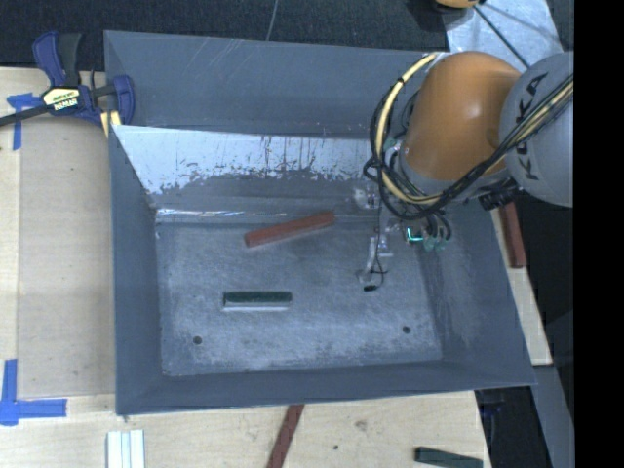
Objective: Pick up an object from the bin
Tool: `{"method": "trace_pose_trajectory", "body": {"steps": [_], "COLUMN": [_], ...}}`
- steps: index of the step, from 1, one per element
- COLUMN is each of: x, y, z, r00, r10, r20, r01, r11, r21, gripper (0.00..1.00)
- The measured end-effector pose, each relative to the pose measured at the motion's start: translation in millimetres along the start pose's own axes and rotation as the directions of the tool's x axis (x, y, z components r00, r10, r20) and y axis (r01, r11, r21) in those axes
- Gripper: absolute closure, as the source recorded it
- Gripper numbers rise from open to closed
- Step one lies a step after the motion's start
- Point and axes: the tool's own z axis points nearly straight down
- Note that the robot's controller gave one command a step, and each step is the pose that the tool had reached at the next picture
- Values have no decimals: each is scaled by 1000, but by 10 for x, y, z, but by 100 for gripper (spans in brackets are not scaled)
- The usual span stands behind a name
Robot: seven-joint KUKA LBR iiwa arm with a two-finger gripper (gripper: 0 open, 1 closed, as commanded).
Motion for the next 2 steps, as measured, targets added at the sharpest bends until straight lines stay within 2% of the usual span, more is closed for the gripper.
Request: {"method": "trace_pose_trajectory", "body": {"steps": [1,2], "x": [-18,-47], "y": [0,252], "z": [-44,537], "r00": [1000,999], "r10": [0,-39], "r20": [8,14], "r01": [0,39], "r11": [1000,999], "r21": [0,1], "gripper": [0,0]}}
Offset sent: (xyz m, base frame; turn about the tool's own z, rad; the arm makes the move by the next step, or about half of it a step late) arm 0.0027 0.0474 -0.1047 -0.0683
